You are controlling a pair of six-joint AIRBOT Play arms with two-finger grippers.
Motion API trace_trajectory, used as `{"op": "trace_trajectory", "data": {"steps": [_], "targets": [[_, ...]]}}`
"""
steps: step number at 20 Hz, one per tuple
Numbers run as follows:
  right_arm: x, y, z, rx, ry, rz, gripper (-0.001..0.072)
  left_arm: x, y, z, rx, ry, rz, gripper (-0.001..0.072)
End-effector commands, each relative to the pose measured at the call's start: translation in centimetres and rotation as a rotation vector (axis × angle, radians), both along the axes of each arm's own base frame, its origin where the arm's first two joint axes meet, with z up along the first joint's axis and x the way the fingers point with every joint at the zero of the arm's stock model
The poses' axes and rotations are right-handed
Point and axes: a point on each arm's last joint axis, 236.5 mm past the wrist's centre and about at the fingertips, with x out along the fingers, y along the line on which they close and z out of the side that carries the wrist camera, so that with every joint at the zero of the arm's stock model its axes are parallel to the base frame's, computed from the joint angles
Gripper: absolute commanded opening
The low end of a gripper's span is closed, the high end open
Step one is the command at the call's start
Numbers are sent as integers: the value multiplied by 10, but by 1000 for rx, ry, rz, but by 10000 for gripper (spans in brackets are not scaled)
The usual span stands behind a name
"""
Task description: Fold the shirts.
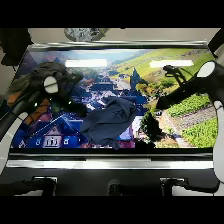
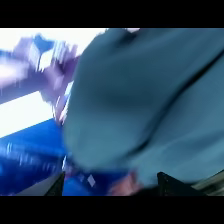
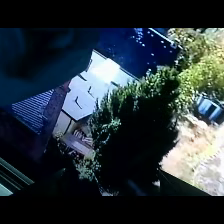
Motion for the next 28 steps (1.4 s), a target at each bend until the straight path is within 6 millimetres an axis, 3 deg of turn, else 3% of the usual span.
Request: {"op": "trace_trajectory", "data": {"steps": [1,3,5,9,14,17,19,20,23,26,27,28], "targets": [[-7,24,-24,119,120,39,671,-37,46,-58,29,117,94,664],[-14,28,-36,115,159,56,670,-39,49,-84,-10,134,157,663],[-21,40,-53,116,178,72,672,-35,32,-98,-93,141,211,663],[-54,65,-87,117,255,168,690,-16,10,-110,-191,122,283,662],[-69,87,-100,147,292,174,691,-13,3,-122,-201,126,284,639],[-70,111,-107,199,276,159,692,-4,-6,-124,-239,105,309,379],[-66,121,-116,231,269,108,707,4,-10,-121,-265,88,345,103],[-63,130,-119,268,267,69,707,5,-10,-120,-268,83,348,29],[-50,158,-130,388,263,-48,704,7,-11,-114,-274,63,334,29],[-46,181,-142,394,241,-66,672,11,-11,-104,-284,27,328,29],[-42,187,-144,386,214,-67,603,12,-11,-103,-286,23,328,29],[-38,191,-146,380,192,-69,392,13,-11,-102,-287,18,328,29]]}}
